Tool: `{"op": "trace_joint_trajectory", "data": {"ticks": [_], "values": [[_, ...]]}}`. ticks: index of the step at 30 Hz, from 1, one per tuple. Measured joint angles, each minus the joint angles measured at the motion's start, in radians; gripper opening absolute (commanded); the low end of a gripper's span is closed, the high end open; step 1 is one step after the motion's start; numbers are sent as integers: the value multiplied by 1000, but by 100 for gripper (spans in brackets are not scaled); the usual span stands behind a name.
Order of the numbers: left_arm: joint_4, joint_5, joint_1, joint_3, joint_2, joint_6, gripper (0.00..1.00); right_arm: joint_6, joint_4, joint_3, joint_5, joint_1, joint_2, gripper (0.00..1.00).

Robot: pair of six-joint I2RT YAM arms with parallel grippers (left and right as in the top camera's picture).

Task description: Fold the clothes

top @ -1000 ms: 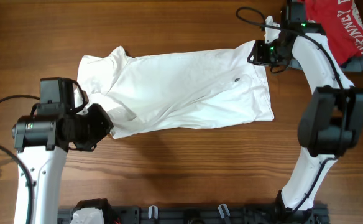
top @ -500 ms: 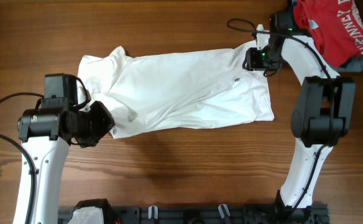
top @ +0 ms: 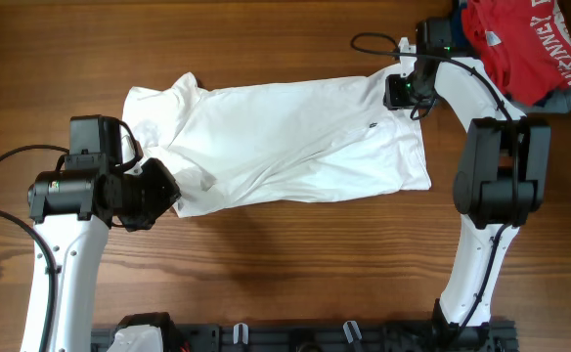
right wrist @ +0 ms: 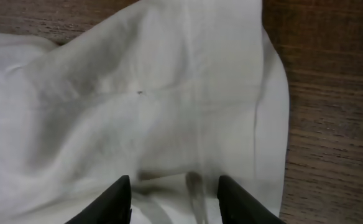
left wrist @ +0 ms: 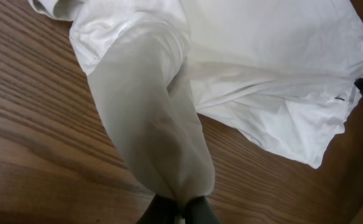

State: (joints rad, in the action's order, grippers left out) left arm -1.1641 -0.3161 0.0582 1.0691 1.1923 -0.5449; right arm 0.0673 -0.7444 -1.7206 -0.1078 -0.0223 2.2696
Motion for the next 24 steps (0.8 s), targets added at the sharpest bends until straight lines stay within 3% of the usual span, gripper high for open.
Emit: {"op": "trace_joint_trajectory", "data": {"ticks": [18,24], "values": [[36,1,0,0,0,0,4,-4,-24,-2,-4,2,-4,4],[47,10,0,0,0,0,4,-14,-60,-3,-5,2,-87,4]]}}
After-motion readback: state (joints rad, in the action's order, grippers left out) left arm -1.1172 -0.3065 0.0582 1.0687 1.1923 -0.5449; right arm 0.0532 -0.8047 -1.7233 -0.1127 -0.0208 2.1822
